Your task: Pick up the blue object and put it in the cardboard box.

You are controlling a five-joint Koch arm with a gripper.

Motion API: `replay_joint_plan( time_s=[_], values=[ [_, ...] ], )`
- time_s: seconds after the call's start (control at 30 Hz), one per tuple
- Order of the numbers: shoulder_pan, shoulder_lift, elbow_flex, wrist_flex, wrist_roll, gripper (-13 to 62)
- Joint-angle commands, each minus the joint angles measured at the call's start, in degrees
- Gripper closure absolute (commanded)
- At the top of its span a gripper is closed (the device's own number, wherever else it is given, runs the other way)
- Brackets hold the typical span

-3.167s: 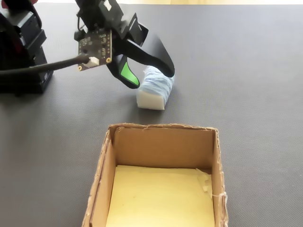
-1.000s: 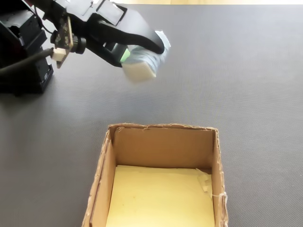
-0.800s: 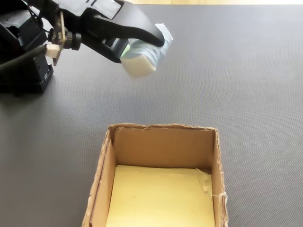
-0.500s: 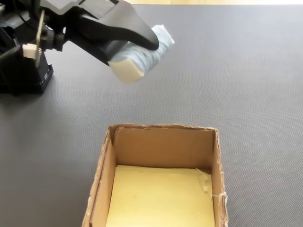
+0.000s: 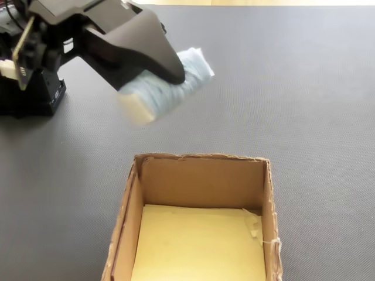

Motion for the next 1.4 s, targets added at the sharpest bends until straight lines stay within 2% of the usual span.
replay_joint_plan(
  time_s=[0.0, 0.57, 0.63, 0.67, 0.7, 0.83, 1.37],
  values=[
    [1.85, -1.76, -7.56, -5.54, -0.88, 37.2],
    [6.15, -22.94, -26.28, -5.27, -1.49, 36.6],
    [6.59, -26.28, -30.76, -1.76, -1.32, 27.9],
    [6.86, -26.63, -31.11, -1.76, -1.32, 27.9],
    [7.56, -28.12, -32.34, -1.32, -1.32, 23.7],
    [8.53, -28.21, -32.08, 0.62, -1.23, 18.5],
    [3.87, -18.98, -24.17, 1.76, -1.14, 17.8]
  ],
)
